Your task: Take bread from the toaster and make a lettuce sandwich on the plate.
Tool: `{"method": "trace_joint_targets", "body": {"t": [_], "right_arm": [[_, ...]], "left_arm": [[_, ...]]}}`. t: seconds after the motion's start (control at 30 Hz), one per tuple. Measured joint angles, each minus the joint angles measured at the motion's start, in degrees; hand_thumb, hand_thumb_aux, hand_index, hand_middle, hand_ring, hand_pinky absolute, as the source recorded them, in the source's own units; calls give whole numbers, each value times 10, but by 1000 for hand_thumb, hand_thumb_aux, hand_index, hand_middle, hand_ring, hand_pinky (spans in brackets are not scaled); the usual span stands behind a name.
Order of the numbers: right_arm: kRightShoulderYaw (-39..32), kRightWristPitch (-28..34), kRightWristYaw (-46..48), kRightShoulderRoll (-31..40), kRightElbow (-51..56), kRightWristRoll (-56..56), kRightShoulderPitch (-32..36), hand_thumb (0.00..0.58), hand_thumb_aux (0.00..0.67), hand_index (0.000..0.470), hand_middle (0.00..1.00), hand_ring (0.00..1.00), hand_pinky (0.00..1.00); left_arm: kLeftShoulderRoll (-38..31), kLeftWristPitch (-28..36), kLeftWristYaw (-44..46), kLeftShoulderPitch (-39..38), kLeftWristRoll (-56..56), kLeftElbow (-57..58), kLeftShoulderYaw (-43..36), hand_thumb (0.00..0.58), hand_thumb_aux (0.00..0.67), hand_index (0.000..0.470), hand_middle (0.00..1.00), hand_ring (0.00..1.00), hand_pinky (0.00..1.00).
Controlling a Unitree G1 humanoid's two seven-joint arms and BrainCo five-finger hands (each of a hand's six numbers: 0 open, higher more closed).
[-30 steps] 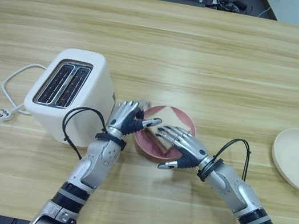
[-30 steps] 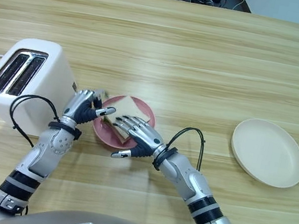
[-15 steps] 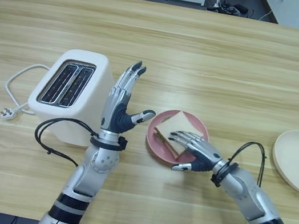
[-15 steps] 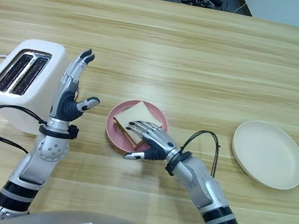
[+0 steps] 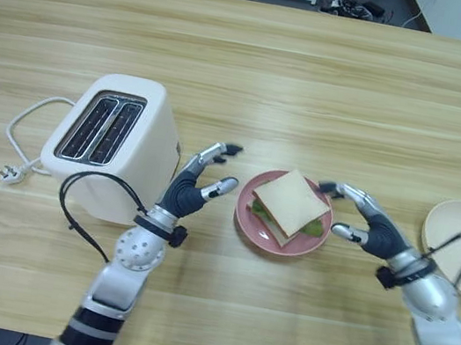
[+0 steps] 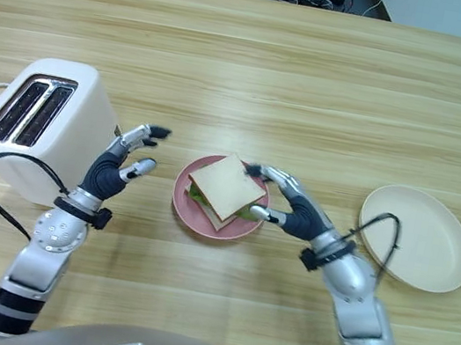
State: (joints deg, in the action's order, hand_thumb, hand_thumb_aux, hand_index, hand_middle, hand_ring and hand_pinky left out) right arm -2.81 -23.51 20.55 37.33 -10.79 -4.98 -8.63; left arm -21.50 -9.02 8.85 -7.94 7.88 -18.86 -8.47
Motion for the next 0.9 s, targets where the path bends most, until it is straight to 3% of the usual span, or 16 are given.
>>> {"method": "trace_joint_targets", "body": {"t": [0.17,0.3,0.57,0.9], "right_arm": [[92,14,109,112,-58,6,-163,580,670,470,1000,1000,1000],[87,32,140,116,-64,4,-177,580,670,470,1000,1000,1000],[-91,68,118,7,11,-135,-62,580,670,470,1000,1000,1000],[-160,62,17,-64,224,-244,162,580,670,470,1000,1000,1000]], "left_arm": [[-125,139,131,-58,60,-79,15,580,670,470,1000,1000,1000],[-136,181,162,-69,105,-81,-17,580,670,470,1000,1000,1000],[-109,202,186,-2,201,9,-122,580,670,470,1000,1000,1000],[-18,166,145,166,236,201,-175,580,670,470,1000,1000,1000]]}}
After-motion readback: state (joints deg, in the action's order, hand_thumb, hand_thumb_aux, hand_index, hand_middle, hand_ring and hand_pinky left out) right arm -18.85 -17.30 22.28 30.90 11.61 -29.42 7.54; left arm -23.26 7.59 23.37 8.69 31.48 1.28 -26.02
